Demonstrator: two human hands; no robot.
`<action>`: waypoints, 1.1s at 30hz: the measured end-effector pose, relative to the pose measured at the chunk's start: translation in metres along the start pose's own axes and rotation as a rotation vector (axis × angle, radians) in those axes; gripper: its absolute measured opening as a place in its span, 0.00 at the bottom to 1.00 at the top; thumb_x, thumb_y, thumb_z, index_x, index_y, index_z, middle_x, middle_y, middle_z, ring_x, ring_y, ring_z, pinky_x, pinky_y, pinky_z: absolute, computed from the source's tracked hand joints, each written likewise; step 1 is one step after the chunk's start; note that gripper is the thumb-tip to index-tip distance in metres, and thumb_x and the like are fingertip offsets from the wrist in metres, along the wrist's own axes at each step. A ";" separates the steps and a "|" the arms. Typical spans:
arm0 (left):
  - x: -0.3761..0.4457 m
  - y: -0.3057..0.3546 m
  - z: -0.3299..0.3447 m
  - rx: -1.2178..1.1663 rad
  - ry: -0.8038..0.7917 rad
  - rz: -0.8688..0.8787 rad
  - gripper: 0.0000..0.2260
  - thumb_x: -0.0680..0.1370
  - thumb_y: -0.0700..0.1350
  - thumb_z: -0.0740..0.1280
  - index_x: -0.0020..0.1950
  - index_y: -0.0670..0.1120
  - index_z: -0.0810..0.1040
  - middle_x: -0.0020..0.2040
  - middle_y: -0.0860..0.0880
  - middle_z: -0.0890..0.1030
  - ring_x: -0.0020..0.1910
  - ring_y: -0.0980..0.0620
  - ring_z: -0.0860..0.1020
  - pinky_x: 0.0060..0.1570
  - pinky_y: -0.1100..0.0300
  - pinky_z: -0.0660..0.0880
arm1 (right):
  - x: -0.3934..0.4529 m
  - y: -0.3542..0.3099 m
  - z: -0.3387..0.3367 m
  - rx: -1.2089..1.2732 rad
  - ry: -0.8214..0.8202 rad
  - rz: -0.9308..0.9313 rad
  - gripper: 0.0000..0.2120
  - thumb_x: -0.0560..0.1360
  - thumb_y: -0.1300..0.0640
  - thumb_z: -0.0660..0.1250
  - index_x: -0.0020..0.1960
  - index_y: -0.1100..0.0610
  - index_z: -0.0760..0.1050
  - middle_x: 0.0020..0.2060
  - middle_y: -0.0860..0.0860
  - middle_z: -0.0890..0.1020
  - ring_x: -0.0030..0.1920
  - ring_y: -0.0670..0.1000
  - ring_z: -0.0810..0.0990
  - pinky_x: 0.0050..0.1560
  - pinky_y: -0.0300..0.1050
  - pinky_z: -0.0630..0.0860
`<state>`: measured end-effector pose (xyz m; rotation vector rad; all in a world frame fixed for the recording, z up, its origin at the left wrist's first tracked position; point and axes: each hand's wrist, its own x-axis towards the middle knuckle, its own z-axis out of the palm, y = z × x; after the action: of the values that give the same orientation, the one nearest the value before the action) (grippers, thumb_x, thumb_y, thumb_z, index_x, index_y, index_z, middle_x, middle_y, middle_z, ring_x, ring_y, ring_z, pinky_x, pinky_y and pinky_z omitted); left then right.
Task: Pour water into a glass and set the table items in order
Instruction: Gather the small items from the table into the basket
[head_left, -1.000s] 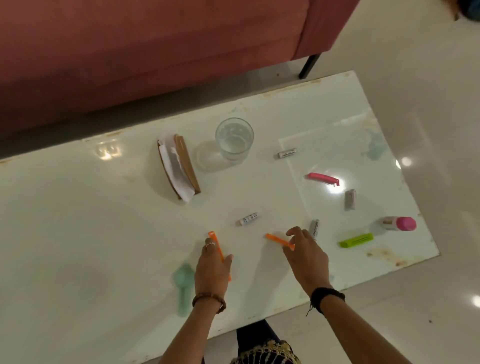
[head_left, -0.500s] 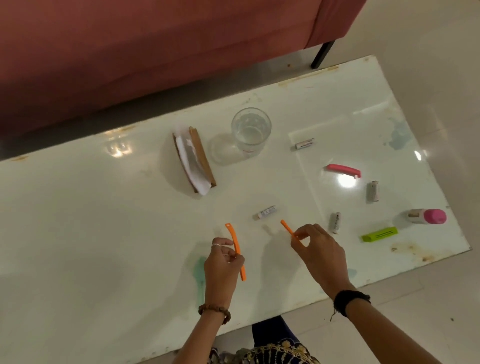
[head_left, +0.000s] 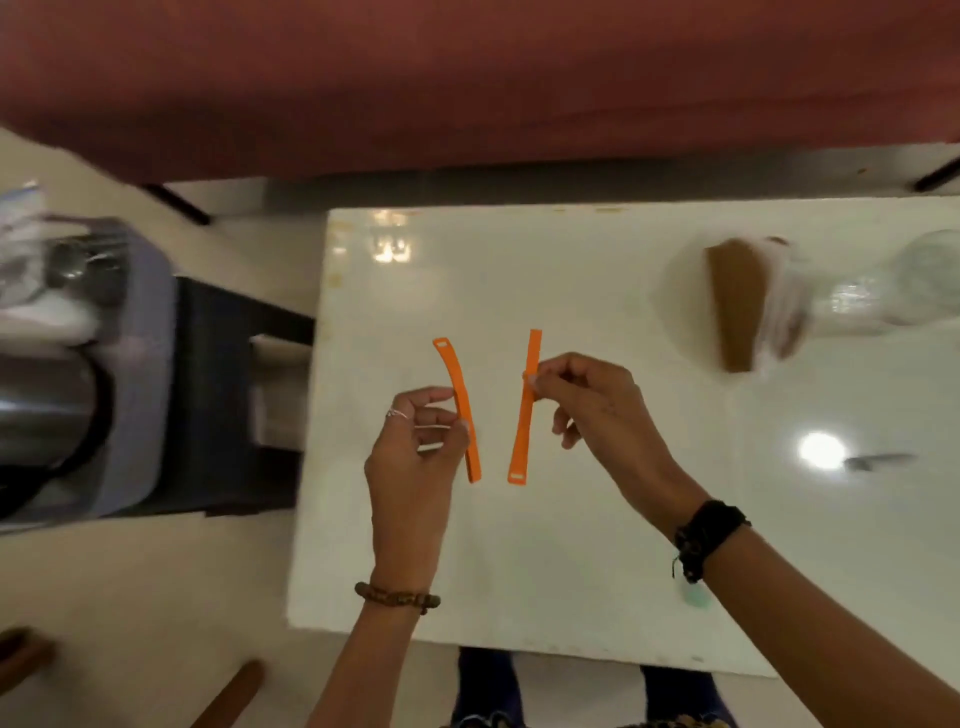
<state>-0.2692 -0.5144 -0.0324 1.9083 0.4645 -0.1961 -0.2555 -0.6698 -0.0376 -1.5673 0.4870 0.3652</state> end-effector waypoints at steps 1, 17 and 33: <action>0.012 -0.005 -0.033 0.020 0.046 0.014 0.12 0.73 0.38 0.68 0.45 0.57 0.75 0.40 0.56 0.80 0.41 0.56 0.80 0.42 0.62 0.77 | 0.006 -0.008 0.034 0.001 -0.035 -0.005 0.05 0.73 0.59 0.66 0.44 0.58 0.79 0.39 0.51 0.84 0.29 0.46 0.74 0.30 0.39 0.71; 0.130 -0.108 -0.340 0.543 0.289 0.039 0.06 0.74 0.39 0.66 0.50 0.43 0.77 0.41 0.42 0.82 0.45 0.42 0.80 0.47 0.51 0.75 | 0.050 -0.061 0.427 -0.662 -0.141 -0.431 0.08 0.74 0.59 0.62 0.53 0.58 0.69 0.38 0.54 0.81 0.42 0.59 0.81 0.39 0.52 0.76; 0.101 -0.084 -0.265 0.085 0.250 0.056 0.03 0.76 0.42 0.65 0.46 0.49 0.77 0.38 0.51 0.81 0.39 0.58 0.80 0.42 0.68 0.76 | 0.028 -0.034 0.349 -0.561 -0.084 -0.473 0.04 0.78 0.55 0.60 0.51 0.54 0.69 0.37 0.51 0.82 0.35 0.49 0.79 0.35 0.46 0.76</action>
<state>-0.2336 -0.2206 -0.0397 2.0370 0.5759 0.0622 -0.1921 -0.3239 -0.0431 -2.1337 -0.0755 0.2060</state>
